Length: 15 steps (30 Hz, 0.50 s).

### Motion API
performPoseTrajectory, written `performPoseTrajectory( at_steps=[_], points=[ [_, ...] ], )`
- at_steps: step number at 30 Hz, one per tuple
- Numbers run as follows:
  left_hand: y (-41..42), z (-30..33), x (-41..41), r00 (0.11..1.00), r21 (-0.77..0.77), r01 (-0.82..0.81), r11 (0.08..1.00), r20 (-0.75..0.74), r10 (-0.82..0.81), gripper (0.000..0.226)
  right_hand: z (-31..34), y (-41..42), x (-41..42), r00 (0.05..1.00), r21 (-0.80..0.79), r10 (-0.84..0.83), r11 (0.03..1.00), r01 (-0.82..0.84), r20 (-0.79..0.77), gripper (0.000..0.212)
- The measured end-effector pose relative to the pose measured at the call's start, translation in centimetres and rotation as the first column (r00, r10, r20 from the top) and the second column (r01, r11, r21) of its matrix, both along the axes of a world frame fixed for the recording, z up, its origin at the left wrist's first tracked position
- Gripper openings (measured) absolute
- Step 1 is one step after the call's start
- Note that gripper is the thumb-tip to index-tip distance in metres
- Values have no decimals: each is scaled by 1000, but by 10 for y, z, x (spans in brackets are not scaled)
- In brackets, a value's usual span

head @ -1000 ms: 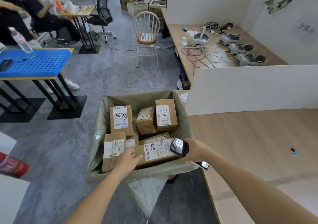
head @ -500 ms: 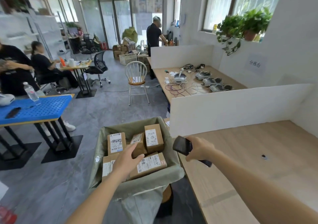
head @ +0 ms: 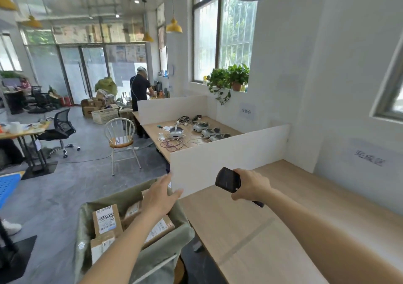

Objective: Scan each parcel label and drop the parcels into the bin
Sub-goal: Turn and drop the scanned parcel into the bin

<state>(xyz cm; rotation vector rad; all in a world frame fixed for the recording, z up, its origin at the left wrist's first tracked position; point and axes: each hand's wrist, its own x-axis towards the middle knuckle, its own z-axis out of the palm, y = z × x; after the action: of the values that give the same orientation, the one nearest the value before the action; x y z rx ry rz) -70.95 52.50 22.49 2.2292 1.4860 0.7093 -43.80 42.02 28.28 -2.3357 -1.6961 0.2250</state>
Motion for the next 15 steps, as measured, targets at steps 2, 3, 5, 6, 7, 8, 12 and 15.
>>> performPoseTrajectory(
  at_steps=[2,3,5,6,7,8,12,15],
  points=[
    [-19,7,10,998,33,56,998,-28,-55,73,7,-34,3,998,13,-63,998,63,0,53],
    [-29,9,14,996,43,88,995,-38,-86,72,9,-52,4,996,17,-90,996,90,-1,52],
    [-51,11,25,987,56,155,986,-46,-153,73,12,-91,6,989,33,-147,989,147,-2,51],
    [-62,11,31,980,56,194,979,-50,-191,73,13,-111,6,984,38,-176,984,176,0,50],
    [-74,11,37,972,53,232,971,-54,-229,73,13,-132,7,979,40,-203,978,203,5,50],
    [-87,10,44,964,50,265,963,-55,-262,72,13,-153,8,973,41,-228,973,228,11,50],
    [-142,6,80,922,61,386,920,-56,-383,74,15,-242,19,936,41,-351,936,350,38,52],
    [-190,10,117,886,38,462,886,-51,-460,76,20,-311,34,889,42,-455,890,454,52,55]
  ],
)
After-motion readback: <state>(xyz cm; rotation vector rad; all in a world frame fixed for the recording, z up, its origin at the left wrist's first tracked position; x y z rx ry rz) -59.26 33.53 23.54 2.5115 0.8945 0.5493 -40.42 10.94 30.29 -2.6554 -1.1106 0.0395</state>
